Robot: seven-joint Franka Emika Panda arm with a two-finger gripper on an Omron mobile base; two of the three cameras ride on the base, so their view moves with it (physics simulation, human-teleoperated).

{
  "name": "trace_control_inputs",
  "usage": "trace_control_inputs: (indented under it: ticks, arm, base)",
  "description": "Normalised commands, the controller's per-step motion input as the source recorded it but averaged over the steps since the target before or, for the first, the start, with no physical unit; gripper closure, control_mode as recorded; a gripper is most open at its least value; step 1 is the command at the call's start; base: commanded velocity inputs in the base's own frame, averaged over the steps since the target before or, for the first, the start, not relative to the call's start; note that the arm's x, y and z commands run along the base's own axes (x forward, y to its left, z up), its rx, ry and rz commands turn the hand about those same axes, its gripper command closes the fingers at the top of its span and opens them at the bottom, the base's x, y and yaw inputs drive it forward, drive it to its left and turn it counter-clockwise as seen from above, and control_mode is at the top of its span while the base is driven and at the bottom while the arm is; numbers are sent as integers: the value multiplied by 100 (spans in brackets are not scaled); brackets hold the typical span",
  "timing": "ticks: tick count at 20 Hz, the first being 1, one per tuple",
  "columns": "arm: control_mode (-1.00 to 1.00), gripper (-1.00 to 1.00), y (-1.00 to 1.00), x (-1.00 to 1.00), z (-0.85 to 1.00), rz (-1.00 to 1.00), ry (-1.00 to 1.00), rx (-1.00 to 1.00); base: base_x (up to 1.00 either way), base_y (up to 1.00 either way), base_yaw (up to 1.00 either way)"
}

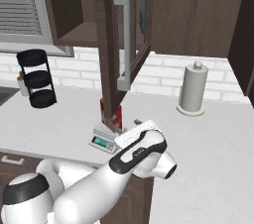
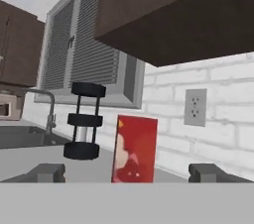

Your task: Pick the cereal and place it on the digital scale for weighing, and close the cabinet.

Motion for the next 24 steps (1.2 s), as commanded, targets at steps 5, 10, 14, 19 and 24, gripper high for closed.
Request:
trace_control_inputs:
  ticks: [5,10,14,19,24]
  arm:
    - [-100,-100,-81,-7,34,-1,-2,14]
    - [-100,-100,-78,0,52,0,-6,15]
    - [-100,-100,-67,-7,54,0,-10,14]
    - [-100,-100,-46,-6,65,0,-6,9]
    - [-100,-100,-27,0,70,0,-2,5]
  base:
    - [0,0,0]
    - [0,0,0]
    - [0,0,0]
    - [0,0,0]
    - [0,0,0]
